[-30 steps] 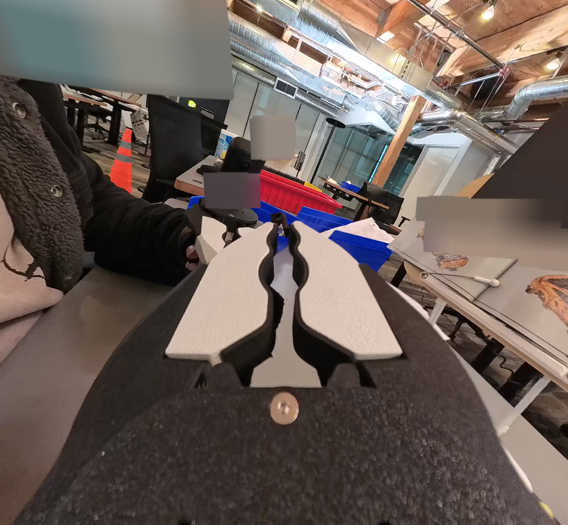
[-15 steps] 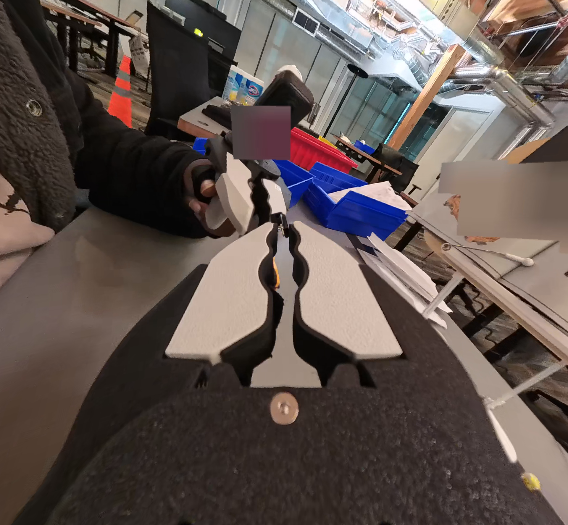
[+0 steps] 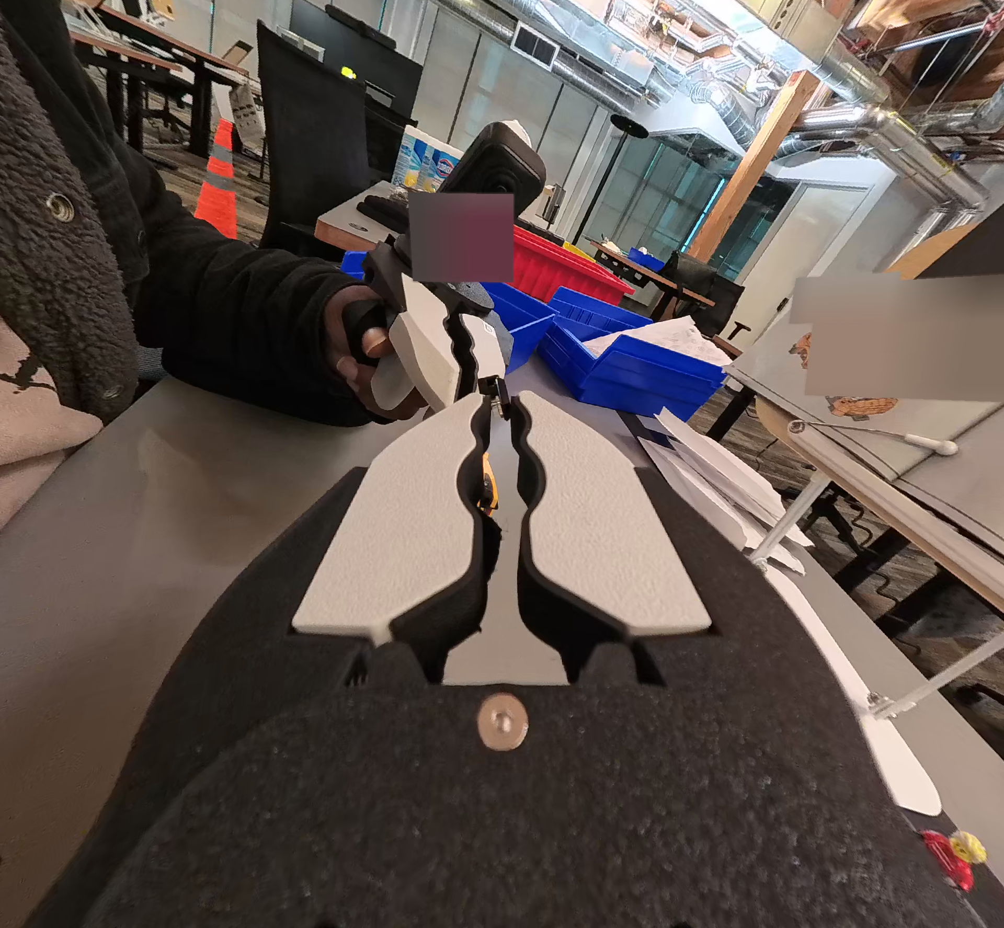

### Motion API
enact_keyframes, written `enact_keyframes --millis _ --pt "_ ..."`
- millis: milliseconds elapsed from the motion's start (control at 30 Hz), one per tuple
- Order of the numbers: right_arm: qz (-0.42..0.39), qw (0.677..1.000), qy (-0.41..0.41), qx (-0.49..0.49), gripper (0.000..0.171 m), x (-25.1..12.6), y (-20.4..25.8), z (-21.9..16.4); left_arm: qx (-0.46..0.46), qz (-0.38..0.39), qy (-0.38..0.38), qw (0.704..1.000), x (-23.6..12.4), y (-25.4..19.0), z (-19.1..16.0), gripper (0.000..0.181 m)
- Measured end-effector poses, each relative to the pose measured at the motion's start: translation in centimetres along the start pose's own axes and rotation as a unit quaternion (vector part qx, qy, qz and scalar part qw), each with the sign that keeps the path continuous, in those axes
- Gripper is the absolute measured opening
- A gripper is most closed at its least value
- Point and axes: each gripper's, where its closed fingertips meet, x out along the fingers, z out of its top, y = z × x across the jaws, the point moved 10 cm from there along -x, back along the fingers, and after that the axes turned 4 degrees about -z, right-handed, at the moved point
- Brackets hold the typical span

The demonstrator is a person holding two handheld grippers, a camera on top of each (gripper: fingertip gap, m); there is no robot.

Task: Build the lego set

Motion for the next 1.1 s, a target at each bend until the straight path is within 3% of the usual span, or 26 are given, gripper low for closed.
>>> enact_keyframes --millis 500,667,1100 --pt "0.024 1.0 0.014 0.002 0.007 0.42 0.59 -0.51 -0.022 -0.03 -0.022 0.999 0.55 -0.48 -0.01 0.016" --pt "0.034 0.999 0.02 0.001 0.006 0.59 0.87 -0.64 0.015 -0.015 -0.004 1.0 0.55 -0.81 -0.14 0.0" --pt "0.038 0.999 0.023 0.008 0.006 0.66 0.97 -0.9 0.02 -0.009 -0.003 1.0 0.76 -1.01 -0.01 0.01"
